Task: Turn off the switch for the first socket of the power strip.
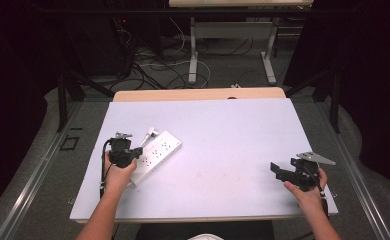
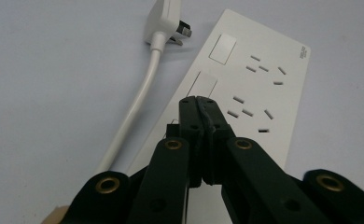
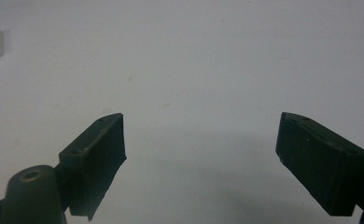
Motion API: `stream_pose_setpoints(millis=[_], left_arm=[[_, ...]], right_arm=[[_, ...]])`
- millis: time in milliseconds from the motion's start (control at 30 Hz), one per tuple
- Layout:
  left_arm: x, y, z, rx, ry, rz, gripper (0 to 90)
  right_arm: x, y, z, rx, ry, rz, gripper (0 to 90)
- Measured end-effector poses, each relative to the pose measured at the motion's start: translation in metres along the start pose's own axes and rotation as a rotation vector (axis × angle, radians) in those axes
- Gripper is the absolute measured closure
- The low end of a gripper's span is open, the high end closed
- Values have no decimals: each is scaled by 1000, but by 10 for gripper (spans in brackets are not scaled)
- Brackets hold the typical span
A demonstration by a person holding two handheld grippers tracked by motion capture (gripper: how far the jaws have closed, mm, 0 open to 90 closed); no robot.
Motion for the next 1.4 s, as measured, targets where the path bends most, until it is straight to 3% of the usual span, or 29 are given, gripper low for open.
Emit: stream_pose_setpoints(millis=[567, 933, 1400], left_arm=[[15, -2, 10, 16, -25, -40, 898], [26, -4, 21, 39, -46, -60, 897], [41, -8, 33, 61, -81, -111, 853]], right_arm=[[0, 1, 3, -10, -3, 4, 154], [-5, 2, 1, 13, 9, 1, 154], [-5, 3, -1, 0, 17, 3, 154]])
Point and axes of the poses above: each handheld gripper's, and its own axes: z roughly backward along the jaws, y roughly out of its top, x roughly to its right, the point moved 4 cm from there along -z, roughly forward along the jaws, and after that the axes turned 15 degrees about -z, right-handed, at the moved point
